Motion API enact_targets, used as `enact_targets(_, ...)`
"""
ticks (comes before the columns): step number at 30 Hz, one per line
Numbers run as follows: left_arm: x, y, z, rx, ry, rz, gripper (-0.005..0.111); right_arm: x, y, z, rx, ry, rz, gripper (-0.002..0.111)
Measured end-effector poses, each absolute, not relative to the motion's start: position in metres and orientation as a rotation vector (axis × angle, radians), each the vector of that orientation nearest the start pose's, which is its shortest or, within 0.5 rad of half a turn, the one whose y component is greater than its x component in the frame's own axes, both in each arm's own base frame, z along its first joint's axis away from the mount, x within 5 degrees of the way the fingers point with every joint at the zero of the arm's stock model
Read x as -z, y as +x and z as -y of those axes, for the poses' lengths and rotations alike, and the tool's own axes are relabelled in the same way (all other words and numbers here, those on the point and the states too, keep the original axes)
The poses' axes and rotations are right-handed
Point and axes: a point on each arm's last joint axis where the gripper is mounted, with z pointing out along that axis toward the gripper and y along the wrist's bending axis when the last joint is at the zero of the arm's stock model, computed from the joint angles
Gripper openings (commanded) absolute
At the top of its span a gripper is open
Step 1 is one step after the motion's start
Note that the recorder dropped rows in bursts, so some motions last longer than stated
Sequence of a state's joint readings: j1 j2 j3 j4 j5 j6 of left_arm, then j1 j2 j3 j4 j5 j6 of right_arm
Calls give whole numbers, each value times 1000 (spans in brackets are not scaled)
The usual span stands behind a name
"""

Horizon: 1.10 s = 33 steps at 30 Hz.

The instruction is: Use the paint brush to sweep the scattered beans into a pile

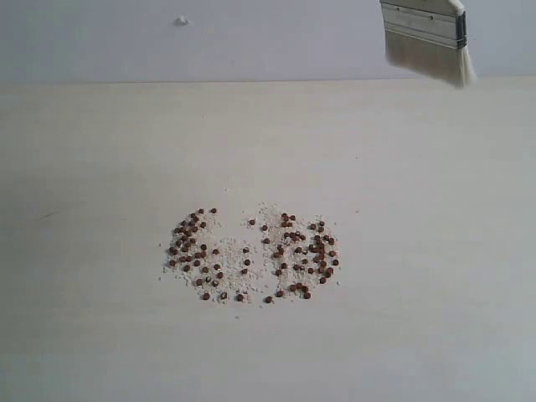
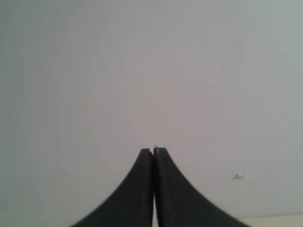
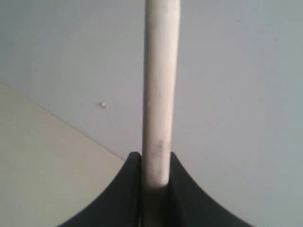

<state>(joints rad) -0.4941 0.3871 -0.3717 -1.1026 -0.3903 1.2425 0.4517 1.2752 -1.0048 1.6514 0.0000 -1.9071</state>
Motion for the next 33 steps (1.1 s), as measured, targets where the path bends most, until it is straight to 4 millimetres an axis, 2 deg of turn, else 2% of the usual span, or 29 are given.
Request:
enact_targets(8, -301, 72, 1, 25, 112, -1311, 0, -364, 263, -133, -188, -642, -1632, 0)
enact_targets(15, -265, 58, 22, 234, 370, -1372, 0, -365, 258, -141, -277, -708, -1598, 0)
enact_targets(19, -257, 47, 32, 352, 493, -1371, 0, -365, 258, -142, -300, -701, -1601, 0)
enact_targets(23, -248, 43, 36, 461, 487, -1400, 0, -365, 257, -142, -314, -704, -1600, 0)
enact_targets(29, -212, 47, 40, 495, 496, -1514, 0, -365, 257, -143, -329, -704, -1600, 0)
enact_targets(33, -206, 48, 40, 501, 499, -1534, 0, -365, 257, -143, -329, -704, -1600, 0)
